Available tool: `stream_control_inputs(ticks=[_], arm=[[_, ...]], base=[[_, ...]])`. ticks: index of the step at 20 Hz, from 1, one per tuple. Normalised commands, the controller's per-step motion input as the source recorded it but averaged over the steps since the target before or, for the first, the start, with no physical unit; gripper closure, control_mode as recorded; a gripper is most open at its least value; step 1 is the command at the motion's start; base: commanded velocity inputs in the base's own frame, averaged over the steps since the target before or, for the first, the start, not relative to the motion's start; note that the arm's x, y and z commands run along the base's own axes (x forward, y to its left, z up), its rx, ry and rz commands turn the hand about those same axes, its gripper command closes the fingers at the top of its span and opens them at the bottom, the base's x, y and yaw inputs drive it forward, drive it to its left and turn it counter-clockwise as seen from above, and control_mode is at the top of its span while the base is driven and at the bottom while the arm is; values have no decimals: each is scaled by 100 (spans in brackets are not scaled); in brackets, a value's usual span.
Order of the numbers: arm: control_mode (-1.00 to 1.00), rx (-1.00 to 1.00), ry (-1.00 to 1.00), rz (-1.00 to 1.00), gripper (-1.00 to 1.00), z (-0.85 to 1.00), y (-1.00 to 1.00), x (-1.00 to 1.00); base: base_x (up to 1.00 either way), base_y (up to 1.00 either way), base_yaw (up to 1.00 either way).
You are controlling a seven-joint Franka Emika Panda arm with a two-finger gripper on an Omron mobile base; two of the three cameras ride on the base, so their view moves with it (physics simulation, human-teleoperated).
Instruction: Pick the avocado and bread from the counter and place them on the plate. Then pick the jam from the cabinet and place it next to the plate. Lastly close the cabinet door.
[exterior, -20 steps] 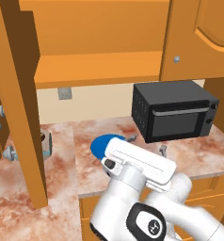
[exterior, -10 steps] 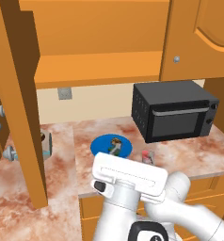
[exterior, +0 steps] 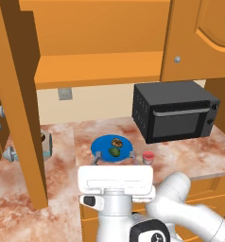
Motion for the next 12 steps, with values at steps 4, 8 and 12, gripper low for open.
stream_control_inputs(ticks=[4, 8, 12], arm=[[-100, -14, -3, 12, -100, 0, 45, -20], [-100, -14, -4, 10, -100, 0, 40, -25], [-100, -16, 0, 8, -100, -3, 45, -17]], base=[[0, 0, 0], [0, 0, 0], [0, 0, 0]])
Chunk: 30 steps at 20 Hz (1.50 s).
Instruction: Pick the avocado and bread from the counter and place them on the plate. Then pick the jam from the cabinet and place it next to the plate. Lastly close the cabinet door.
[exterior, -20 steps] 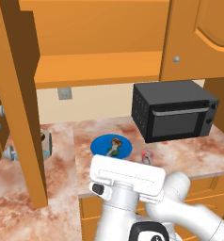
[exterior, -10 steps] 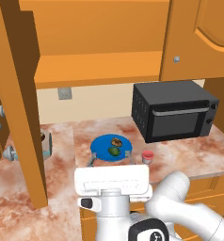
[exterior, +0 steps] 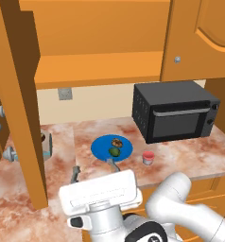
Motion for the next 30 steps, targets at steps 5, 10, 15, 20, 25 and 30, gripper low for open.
stream_control_inputs(ticks=[5, 10, 15, 20, 25, 30], arm=[[-100, -17, 0, 8, -100, -10, 45, -14], [-100, -5, -1, 7, -100, -1, 31, -12], [-100, 0, -5, 3, -100, 0, 7, -10], [-100, 0, -5, 3, -100, 0, 7, -2], [-100, 0, 0, 2, -100, 0, 30, 0], [-100, 0, 0, 0, -100, 0, 30, 0]], base=[[0, 0, 0], [0, 0, 0], [0, 0, 0], [0, 0, 0], [0, 0, 0], [0, 0, 0]])
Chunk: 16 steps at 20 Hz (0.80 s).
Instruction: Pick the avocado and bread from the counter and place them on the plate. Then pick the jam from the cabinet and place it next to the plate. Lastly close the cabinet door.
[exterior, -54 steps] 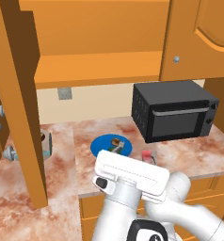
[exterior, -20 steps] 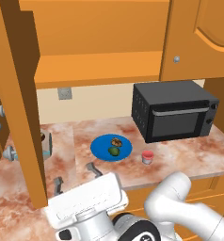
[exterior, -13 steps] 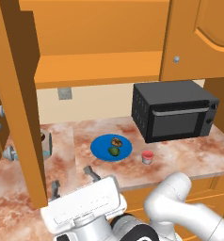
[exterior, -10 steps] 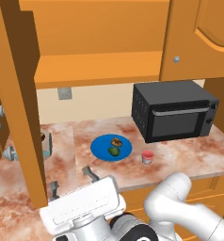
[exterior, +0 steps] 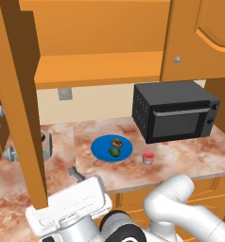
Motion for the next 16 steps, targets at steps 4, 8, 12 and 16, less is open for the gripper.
stream_control_inputs(ticks=[4, 8, 12, 16], arm=[[-100, 0, 0, 0, -100, 0, 27, 0], [-100, 0, 0, 0, -100, 0, 22, 0], [-100, 0, 0, 0, -100, 0, 21, 0], [-100, 0, -1, 0, -100, 1, 17, 0]], base=[[0, 0, 0], [0, 0, 0], [0, 0, 0], [0, 0, 0]])
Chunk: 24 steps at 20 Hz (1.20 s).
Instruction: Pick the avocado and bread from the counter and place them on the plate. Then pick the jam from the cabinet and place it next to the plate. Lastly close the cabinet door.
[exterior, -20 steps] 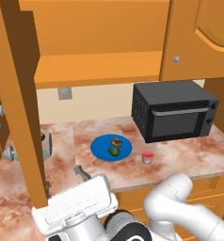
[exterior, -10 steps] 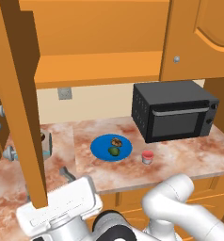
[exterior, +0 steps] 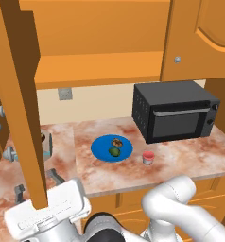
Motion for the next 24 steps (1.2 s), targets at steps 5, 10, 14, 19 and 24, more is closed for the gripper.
stream_control_inputs(ticks=[5, 10, 14, 19, 24], arm=[[-100, 0, -7, 0, -100, 18, 0, 0], [-100, 2, -9, 0, -100, 24, 0, 0], [-100, 6, -9, 0, -100, 31, 0, 5], [-100, 14, -10, 0, -100, 47, -19, 9], [-100, 25, -3, 0, -100, 62, -62, 5]], base=[[0, 0, 0], [0, 0, 0], [0, 0, 0], [0, 0, 0], [0, 0, 0]])
